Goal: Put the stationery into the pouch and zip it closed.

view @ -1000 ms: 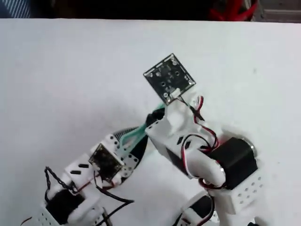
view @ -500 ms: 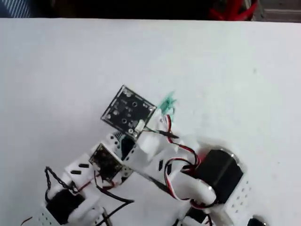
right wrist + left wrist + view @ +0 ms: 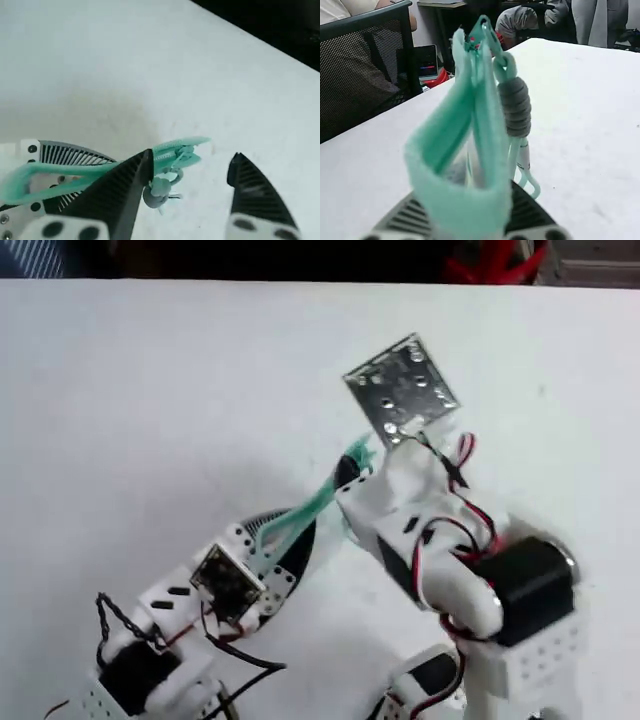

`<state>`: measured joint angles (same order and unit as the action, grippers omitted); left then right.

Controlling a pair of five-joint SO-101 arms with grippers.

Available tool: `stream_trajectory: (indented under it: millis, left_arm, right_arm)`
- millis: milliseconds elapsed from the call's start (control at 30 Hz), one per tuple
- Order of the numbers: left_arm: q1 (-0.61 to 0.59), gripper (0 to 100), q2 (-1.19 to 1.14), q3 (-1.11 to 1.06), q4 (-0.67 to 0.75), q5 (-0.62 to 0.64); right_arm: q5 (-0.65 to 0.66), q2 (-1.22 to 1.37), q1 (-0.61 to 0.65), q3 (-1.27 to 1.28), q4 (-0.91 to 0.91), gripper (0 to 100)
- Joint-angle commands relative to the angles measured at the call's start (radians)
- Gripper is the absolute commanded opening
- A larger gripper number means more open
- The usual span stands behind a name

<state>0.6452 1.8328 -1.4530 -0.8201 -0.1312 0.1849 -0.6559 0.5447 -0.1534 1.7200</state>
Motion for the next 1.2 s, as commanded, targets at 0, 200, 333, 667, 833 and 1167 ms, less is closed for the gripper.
stream_trajectory:
  millis: [0, 200, 333, 667, 833, 1167]
  left_arm:
    - [-0.01, 2, -0.007, -0.009, 0.006, -0.02]
    - [-0.01, 2, -0.007, -0.009, 0.006, -0.02]
    - [-0.01, 2, -0.007, -0.009, 0.006, -0.02]
    - [-0.01, 2, -0.007, -0.009, 0.006, -0.017]
    - [-0.01, 2, -0.007, -0.009, 0.006, -0.017]
    - [-0.01, 2, -0.007, -0.009, 0.006, -0.017]
  right_arm:
    - [-0.014, -0.015, 0.016, 0.012, 0.005, 24.4]
    - [-0.011, -0.036, 0.05, 0.049, 0.01, 20.5]
    - [-0.014, -0.036, 0.048, 0.114, 0.007, 19.2]
    - [0.015, -0.036, 0.008, 0.118, 0.007, 3.6]
    - [0.051, -0.036, 0.01, 0.118, 0.005, 2.0]
    - [0.12, -0.036, 0.412, 0.199, 0.005, 1.9]
